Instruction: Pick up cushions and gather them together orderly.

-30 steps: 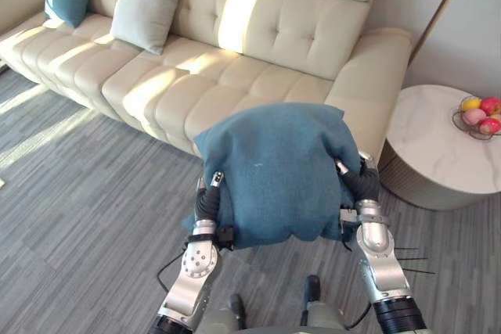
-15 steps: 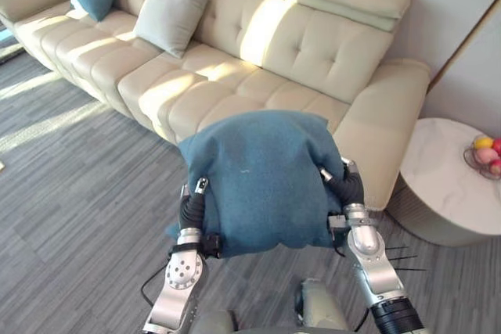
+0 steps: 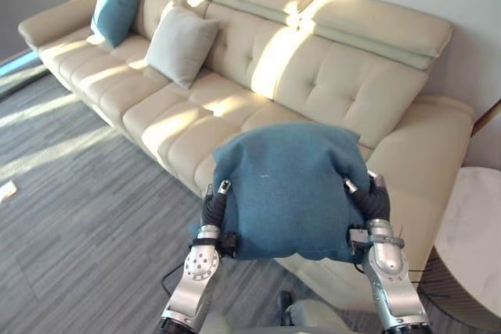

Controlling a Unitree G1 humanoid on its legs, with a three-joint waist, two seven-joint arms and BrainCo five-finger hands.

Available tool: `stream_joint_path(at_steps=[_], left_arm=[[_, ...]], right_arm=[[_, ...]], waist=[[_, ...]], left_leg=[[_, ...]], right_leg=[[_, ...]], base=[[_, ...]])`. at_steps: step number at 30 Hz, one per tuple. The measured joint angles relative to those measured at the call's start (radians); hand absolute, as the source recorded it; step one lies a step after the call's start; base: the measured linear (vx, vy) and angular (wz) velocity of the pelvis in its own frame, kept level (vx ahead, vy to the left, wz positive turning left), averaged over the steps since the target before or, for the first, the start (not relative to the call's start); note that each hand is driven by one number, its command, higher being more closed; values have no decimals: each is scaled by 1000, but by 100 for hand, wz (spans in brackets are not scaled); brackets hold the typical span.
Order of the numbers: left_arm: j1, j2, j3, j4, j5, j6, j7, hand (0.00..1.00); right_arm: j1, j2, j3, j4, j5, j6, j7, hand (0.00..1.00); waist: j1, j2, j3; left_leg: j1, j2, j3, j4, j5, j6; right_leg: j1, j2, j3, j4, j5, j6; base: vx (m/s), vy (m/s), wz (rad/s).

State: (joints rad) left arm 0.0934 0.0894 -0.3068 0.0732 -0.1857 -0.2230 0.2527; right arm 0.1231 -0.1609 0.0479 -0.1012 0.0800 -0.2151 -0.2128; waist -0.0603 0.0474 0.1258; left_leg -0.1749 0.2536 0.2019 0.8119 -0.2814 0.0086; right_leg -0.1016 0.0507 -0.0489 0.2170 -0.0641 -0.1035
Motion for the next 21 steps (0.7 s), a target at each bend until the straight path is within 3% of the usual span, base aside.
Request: stream_joint_path(at_steps=[2,4,5,6,7,8,9,10,12,13,14,15,16,17,19,21], left_arm=[[3,-10,3,-7,0,-1,-1,100],[18,-9,6,-7,0,-1,-1,100],[37,-10,6,-7,1,-1,0,100],[44,-10,6,-10,1,-1,0,100],[51,-11,6,-12,1,-1,0,100],[55,-11,6,-15,1,-1,0,100],[60,-6,6,-19,2,-1,0,100],[68,-1,8,-23,2,-1,1,100],[80,7,8,-24,2,1,2,100],[80,10,8,-24,2,2,2,100],[80,15,8,-24,2,3,2,100],[80,16,9,-24,3,3,4,100],[80,24,11,-24,4,3,12,100],[80,40,17,-24,8,3,14,100],[79,43,25,-28,24,3,15,100],[79,47,26,-33,31,3,15,100]], right_arm=[[-7,1,-1,-6,0,-8,0,100],[-6,10,0,3,-1,-7,0,100],[-7,18,0,17,-3,-7,0,100],[-8,20,0,24,-3,-8,0,100],[-10,19,1,55,-3,-10,0,100],[-11,18,1,65,-3,-9,0,100],[-10,22,2,86,-3,-6,0,100],[-6,32,9,91,-3,1,0,100],[4,44,12,91,-6,0,0,100],[4,44,12,92,-9,0,0,100],[-4,47,15,105,-11,0,1,100],[-12,49,19,120,-11,-1,1,100],[-31,52,27,157,-11,-1,1,100],[-56,63,32,210,-11,-1,1,100],[-59,67,42,243,-11,-1,2,100],[-59,60,48,244,-11,-1,2,100]], waist=[[30,-3,2],[41,-8,6],[48,-16,12],[48,-12,10],[51,8,6],[53,21,2],[53,41,-6],[56,31,-10],[44,-41,-20],[44,-53,-23],[50,-61,-25],[53,-61,-25],[60,-62,-25],[71,-59,-24],[66,-54,-27],[45,-59,-30]], left_leg=[[-51,-37,-44,-138,0,0],[-76,-95,-149,-265,18,-29],[-82,-125,-213,-369,43,-71],[-80,-133,-231,-405,54,-85],[-74,-127,-252,-489,78,-114],[-72,-118,-255,-503,80,-118],[-71,-101,-250,-481,135,-120],[-61,-112,-232,-459,159,-116],[-41,-161,-157,-441,148,-86],[-35,-169,-131,-440,141,-74],[-16,-166,-66,-430,128,-35],[-1,-163,-33,-432,123,-26],[38,-165,24,-452,116,-12],[105,-182,63,-510,116,-3],[161,-187,96,-574,119,3],[169,-195,102,-578,119,2]], right_leg=[[53,-3,60,-33,-1,0],[108,-11,110,-56,-17,14],[138,-16,161,-53,-39,26],[143,-16,179,-52,-46,36],[149,-5,232,-47,-64,60],[150,7,253,-42,-75,67],[152,24,302,-28,-103,82],[151,17,343,-16,-117,97],[122,-42,434,34,-161,151],[107,-53,444,57,-167,161],[63,-62,420,125,-162,179],[44,-70,388,155,-159,189],[10,-101,292,210,-151,208],[-27,-154,114,264,-155,197],[-47,-147,-21,259,-188,144],[-57,-123,-57,198,-167,116]], base=[[244,76,-82],[285,176,-89],[254,228,-82],[278,322,-121],[159,263,-100],[214,378,-128],[252,413,-121],[297,502,-140],[240,409,-113],[187,304,-118],[132,219,-110],[150,240,-142],[156,224,-146],[151,207,-142],[101,113,-72],[135,41,4]])
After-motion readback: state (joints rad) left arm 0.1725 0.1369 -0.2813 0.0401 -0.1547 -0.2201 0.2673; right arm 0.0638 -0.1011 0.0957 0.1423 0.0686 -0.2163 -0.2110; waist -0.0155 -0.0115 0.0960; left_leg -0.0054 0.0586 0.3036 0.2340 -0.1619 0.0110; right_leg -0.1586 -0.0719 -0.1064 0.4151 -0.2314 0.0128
